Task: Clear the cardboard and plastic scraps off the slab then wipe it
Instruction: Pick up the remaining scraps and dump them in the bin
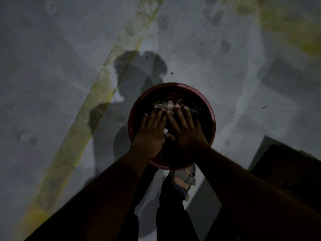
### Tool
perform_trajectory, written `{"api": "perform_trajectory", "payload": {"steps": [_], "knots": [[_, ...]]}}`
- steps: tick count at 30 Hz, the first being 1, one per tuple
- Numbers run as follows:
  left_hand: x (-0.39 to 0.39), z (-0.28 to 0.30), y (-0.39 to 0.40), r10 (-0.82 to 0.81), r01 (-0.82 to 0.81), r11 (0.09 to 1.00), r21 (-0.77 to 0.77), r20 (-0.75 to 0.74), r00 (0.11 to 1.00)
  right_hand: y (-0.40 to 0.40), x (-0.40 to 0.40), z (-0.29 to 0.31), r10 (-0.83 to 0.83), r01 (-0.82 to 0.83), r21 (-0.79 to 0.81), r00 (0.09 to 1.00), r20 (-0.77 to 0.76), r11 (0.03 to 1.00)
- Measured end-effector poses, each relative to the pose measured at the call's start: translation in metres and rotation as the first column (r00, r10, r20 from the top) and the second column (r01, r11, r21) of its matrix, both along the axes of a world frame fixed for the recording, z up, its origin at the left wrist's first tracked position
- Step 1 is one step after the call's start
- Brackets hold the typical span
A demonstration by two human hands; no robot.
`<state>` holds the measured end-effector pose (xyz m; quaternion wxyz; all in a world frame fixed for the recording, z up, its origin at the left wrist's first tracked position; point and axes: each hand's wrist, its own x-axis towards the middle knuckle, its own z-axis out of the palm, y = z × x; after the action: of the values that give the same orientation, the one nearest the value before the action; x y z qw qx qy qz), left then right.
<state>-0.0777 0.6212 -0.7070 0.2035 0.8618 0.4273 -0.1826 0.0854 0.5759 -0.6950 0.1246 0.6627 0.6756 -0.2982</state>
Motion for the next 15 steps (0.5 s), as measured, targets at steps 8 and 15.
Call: {"api": "perform_trajectory", "payload": {"steps": [8,15], "knots": [[0.011,-0.029,0.009,0.018,-0.021,0.998,-0.053,-0.053,0.998,0.015,0.013,-0.016,-0.005,-0.006,-0.250,0.999,-0.043,0.968],[0.000,0.062,0.008,0.080,-0.080,0.991,0.103,0.003,0.997,0.022,0.001,0.058,-0.200,0.210,0.017,0.950,-0.240,0.978]]}}
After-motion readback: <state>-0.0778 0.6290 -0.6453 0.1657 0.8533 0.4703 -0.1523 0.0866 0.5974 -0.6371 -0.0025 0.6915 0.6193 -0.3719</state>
